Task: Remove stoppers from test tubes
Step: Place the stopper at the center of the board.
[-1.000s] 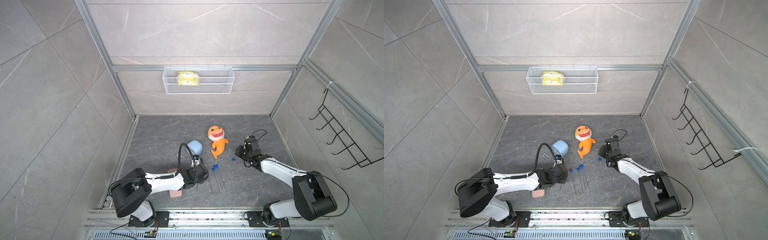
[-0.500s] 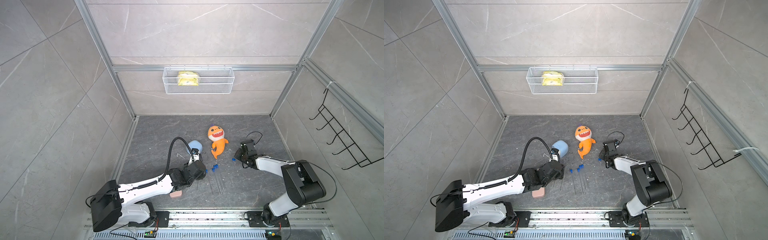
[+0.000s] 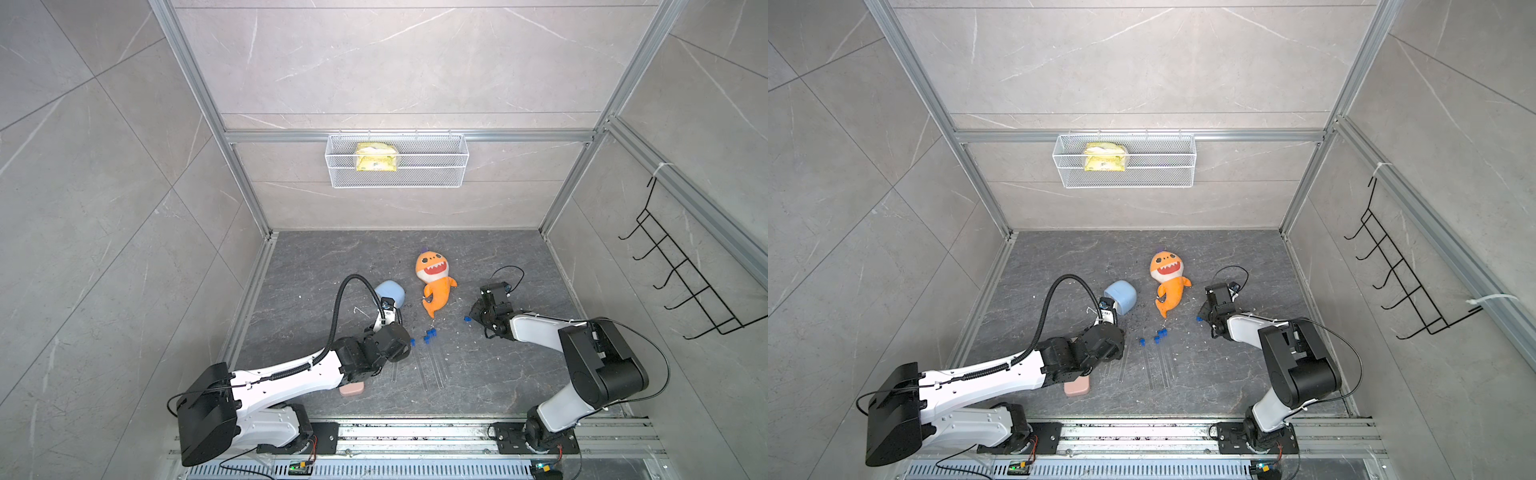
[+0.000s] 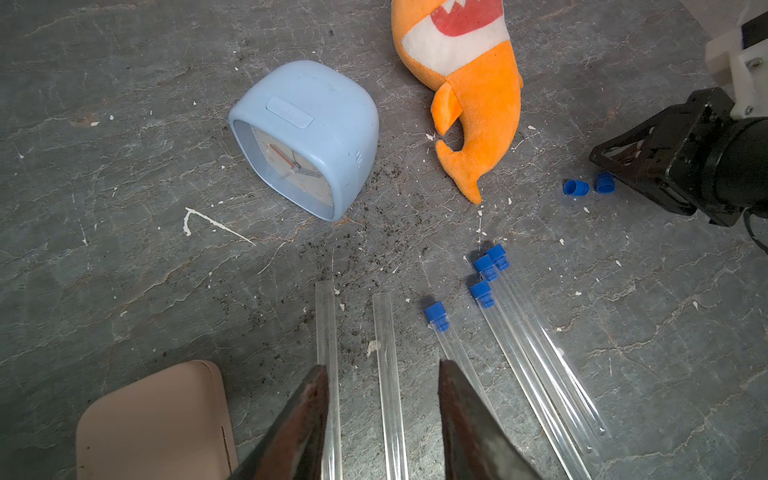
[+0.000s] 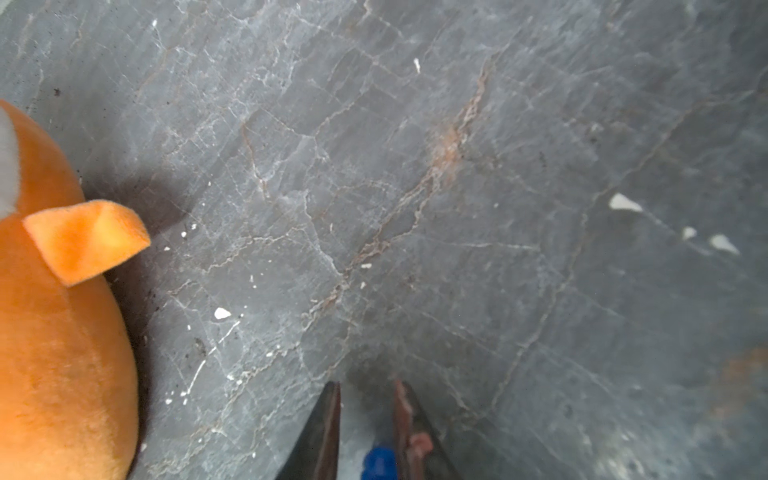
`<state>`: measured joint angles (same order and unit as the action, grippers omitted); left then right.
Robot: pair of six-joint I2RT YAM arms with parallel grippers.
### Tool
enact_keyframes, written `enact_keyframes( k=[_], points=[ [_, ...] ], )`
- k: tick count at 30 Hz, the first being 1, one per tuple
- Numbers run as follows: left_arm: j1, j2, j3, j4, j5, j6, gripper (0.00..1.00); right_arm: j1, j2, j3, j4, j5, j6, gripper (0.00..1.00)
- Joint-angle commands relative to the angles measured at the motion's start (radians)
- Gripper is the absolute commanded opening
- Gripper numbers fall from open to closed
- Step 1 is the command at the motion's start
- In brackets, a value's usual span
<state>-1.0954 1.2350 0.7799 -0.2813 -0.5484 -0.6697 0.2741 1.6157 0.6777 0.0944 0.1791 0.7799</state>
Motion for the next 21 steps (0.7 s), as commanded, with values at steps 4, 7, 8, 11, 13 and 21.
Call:
enact_keyframes(
  k=[4, 7, 8, 11, 13, 21],
  points=[
    [-0.003, -0.024, 0.035, -0.017, -0.027, 0.012, 0.46, -0.002, -0.037, 0.015, -0.025, -0.008, -0.016, 0.37],
    [-0.003, -0.009, 0.056, -0.052, -0.036, -0.009, 0.47, -0.002, -0.091, 0.037, -0.055, -0.009, -0.056, 0.46],
    [-0.004, -0.001, 0.067, -0.07, -0.04, -0.016, 0.47, -0.002, -0.112, 0.047, -0.076, -0.007, -0.069, 0.47],
    [-0.003, 0.034, 0.101, -0.122, -0.052, -0.043, 0.46, -0.001, -0.186, 0.061, -0.12, -0.018, -0.095, 0.5],
    [-0.006, 0.062, 0.127, -0.146, -0.05, -0.059, 0.45, -0.001, -0.242, 0.067, -0.16, -0.03, -0.108, 0.51],
    [-0.09, 0.287, 0.291, -0.224, -0.107, -0.204, 0.44, -0.001, -0.488, 0.084, -0.319, -0.071, -0.162, 0.52]
  ],
)
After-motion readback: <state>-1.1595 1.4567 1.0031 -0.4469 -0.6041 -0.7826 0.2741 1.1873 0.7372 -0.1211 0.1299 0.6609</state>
